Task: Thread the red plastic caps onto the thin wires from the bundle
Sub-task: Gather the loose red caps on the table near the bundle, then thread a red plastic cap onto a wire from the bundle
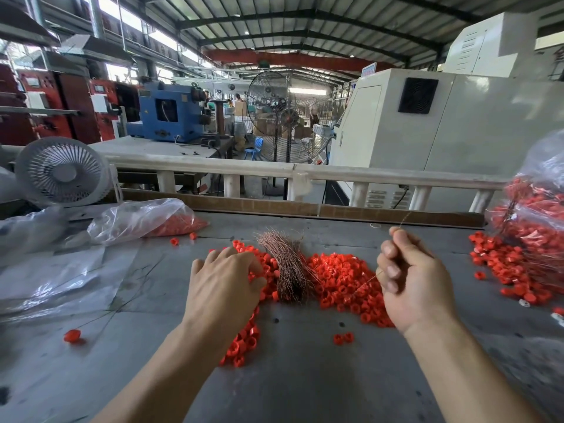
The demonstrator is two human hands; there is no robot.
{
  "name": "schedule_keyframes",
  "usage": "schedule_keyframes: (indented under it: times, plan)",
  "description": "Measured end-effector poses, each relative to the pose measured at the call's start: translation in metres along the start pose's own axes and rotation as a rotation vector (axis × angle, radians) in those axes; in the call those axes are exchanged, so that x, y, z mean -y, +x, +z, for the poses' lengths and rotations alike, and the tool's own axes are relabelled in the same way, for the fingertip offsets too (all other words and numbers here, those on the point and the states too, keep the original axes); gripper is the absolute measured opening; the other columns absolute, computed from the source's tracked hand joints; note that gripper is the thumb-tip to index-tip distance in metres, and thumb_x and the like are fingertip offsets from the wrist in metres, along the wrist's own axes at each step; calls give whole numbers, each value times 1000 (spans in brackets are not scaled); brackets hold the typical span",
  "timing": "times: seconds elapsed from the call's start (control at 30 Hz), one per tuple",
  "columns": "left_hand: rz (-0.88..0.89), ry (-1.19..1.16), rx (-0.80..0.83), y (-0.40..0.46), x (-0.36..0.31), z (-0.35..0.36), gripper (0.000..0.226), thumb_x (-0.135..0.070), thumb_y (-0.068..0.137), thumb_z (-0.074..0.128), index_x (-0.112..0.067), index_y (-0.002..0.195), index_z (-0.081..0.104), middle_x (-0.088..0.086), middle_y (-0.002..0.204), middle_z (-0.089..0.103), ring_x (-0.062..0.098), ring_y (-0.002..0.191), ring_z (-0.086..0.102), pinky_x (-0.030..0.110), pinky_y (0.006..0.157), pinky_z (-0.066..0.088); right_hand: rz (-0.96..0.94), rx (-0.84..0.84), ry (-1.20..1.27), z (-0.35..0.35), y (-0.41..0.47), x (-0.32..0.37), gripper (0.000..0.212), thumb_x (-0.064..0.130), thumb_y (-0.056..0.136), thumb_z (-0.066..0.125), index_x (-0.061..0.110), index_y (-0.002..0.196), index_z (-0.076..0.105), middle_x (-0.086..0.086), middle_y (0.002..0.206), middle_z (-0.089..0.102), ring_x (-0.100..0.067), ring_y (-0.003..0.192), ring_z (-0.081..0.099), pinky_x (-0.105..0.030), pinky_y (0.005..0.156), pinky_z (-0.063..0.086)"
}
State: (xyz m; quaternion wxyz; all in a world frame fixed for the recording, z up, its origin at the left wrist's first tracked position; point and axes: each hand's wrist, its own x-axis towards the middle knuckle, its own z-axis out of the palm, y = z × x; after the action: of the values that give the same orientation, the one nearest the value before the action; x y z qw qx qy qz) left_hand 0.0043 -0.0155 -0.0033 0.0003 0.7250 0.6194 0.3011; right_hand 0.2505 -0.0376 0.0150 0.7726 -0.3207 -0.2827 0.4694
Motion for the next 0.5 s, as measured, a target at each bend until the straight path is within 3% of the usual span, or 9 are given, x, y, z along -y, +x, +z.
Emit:
schedule_keyframes:
  times: [0.23,0.5]
  plan:
    - [47,83,98,0,4,7,22,-56,85,71,-40,101,68,-18,103,55,11,108,47,30,91,28,184,0,150,-9,5,4,18,11,103,46,15,89,57,6,60,49,-3,38,33,-16,29,22]
    - [64,101,99,1,8,15,14,-45,88,70,-37,99,69,-17,103,58,12,111,48,30,93,29,256,57,107,-7,3,-6,13,13,100,50,13,90,58,3,62,49,-4,39,34,-16,29,21]
